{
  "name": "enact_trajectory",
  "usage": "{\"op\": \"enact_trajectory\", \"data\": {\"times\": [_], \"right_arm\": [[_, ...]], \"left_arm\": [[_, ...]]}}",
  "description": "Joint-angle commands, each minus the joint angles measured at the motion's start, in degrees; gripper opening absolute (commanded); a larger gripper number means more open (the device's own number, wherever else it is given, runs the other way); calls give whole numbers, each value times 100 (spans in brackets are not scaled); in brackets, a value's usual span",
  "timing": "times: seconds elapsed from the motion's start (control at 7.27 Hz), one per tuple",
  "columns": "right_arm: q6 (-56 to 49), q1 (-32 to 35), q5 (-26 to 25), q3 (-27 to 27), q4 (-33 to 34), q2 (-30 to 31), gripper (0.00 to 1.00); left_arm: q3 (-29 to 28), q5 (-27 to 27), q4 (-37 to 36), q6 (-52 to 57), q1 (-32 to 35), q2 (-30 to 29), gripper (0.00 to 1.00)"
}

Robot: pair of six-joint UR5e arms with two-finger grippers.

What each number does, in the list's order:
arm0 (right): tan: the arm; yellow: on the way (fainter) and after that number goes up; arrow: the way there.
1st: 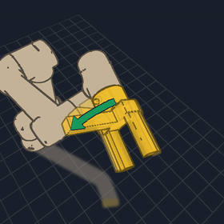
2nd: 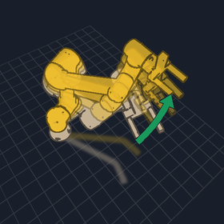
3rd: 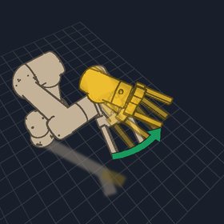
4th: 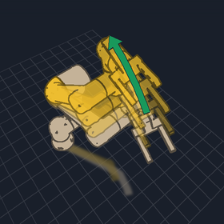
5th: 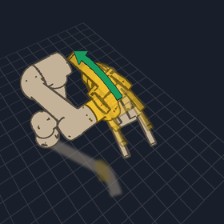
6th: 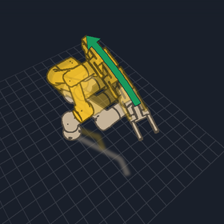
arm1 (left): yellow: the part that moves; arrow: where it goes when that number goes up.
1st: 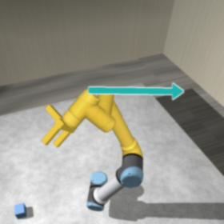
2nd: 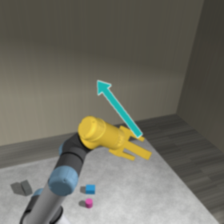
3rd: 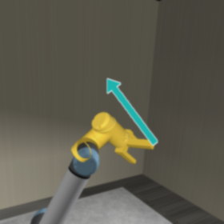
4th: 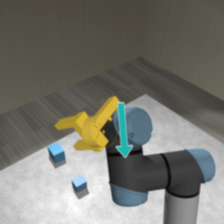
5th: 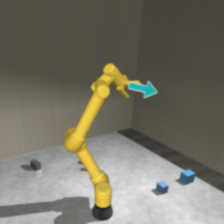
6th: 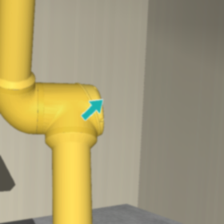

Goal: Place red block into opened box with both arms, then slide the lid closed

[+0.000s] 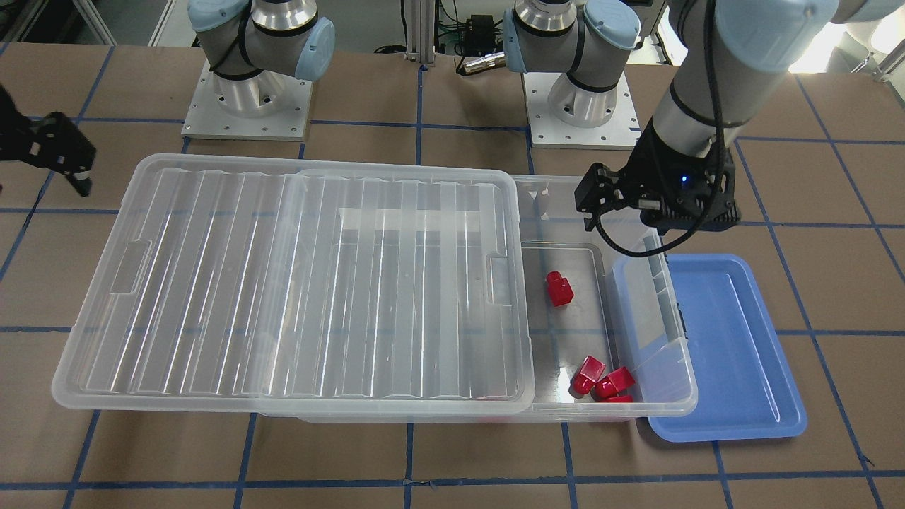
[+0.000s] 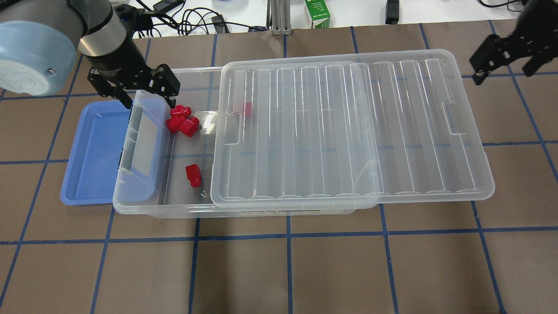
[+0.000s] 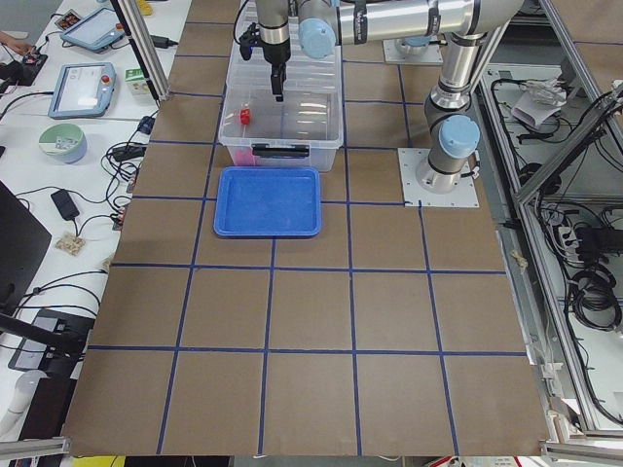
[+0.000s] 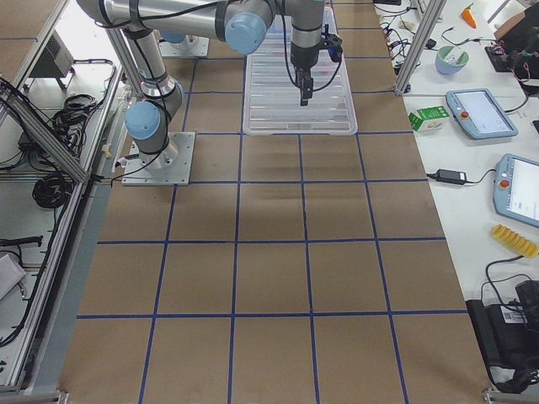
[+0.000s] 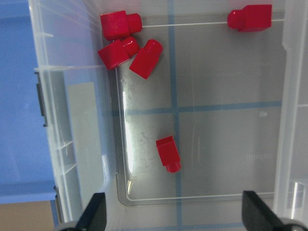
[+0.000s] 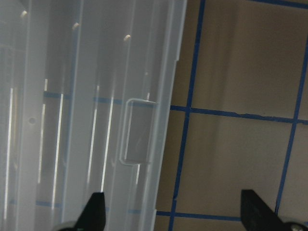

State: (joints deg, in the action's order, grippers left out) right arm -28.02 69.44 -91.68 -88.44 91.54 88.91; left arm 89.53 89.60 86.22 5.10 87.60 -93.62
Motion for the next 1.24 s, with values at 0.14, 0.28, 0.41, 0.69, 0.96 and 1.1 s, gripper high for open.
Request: {"op": "enact_trajectory", "data": {"times": [0.14, 0.28, 0.41, 0.69, 0.96, 1.1], "right_arm": [[-642, -563, -24, -1047, 1525, -442, 100], [-652, -598, 19, -1331, 1986, -705, 100], [-600, -607, 19, -1325, 1964, -864, 100], [-486, -529, 10, -1317, 1912, -761, 100], [-380, -467, 89, -1317, 1903, -699, 100], [-319, -450, 307, -1369, 1903, -708, 100]], "left_arm": [[56, -74, 115, 18, 46, 458, 100], [152, -13, 141, 105, 72, 493, 100], [231, -73, 72, 18, 81, 502, 100], [214, -4, 71, 61, 81, 537, 100], [223, -4, 71, 61, 73, 555, 100], [223, -12, 71, 61, 73, 555, 100]]}}
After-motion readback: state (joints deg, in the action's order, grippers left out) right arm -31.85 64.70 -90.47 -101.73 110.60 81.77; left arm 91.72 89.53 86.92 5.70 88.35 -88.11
